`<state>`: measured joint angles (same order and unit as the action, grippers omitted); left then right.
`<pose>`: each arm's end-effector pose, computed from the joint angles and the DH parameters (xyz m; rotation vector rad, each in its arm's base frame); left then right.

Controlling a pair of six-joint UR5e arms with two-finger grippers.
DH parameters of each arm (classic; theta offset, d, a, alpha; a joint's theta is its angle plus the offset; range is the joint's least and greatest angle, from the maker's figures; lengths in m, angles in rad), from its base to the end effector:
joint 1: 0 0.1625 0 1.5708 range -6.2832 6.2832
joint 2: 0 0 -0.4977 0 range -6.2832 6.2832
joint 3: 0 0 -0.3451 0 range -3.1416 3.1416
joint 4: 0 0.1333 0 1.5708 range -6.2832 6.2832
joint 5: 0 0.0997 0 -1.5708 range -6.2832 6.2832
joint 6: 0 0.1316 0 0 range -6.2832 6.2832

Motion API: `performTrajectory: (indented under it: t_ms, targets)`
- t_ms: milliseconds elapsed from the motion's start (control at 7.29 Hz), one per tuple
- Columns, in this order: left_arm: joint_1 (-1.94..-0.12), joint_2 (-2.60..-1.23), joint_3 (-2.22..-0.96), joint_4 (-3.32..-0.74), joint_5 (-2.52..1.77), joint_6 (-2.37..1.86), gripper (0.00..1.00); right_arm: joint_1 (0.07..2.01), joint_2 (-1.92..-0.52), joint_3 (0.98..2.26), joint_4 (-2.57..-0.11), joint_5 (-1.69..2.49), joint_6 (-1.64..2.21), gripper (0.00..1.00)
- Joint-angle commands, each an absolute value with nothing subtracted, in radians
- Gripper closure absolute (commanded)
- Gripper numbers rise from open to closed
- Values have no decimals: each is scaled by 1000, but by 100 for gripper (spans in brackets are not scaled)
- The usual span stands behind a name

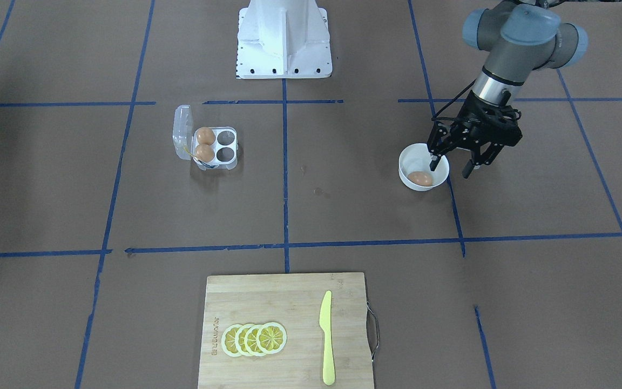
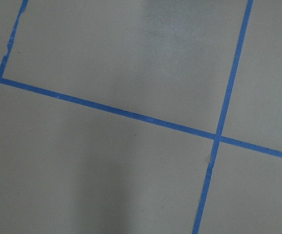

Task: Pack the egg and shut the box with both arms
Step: 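Move the left gripper over the white bowl holding the brown egg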

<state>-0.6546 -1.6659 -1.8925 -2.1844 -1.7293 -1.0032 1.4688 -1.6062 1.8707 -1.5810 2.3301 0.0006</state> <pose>0.3484 -0.4092 0.4996 0.4717 0.9245 0.0026 -0.0019 -0.4381 0.6370 0.2031 -0.7675 -0.1926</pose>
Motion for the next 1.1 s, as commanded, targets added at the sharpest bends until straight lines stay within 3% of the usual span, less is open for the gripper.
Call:
performTrajectory:
  t_ms: [0, 960]
  targets:
    - [-589, -1667, -1867, -2183, -1697, -1034, 23, 1470, -1608, 1870, -1580, 2330, 0, 0]
    - [-555, -1675, -1827, -2186, -1695, -1032, 23, 1477, -1611, 1870, -1580, 2330, 2, 0]
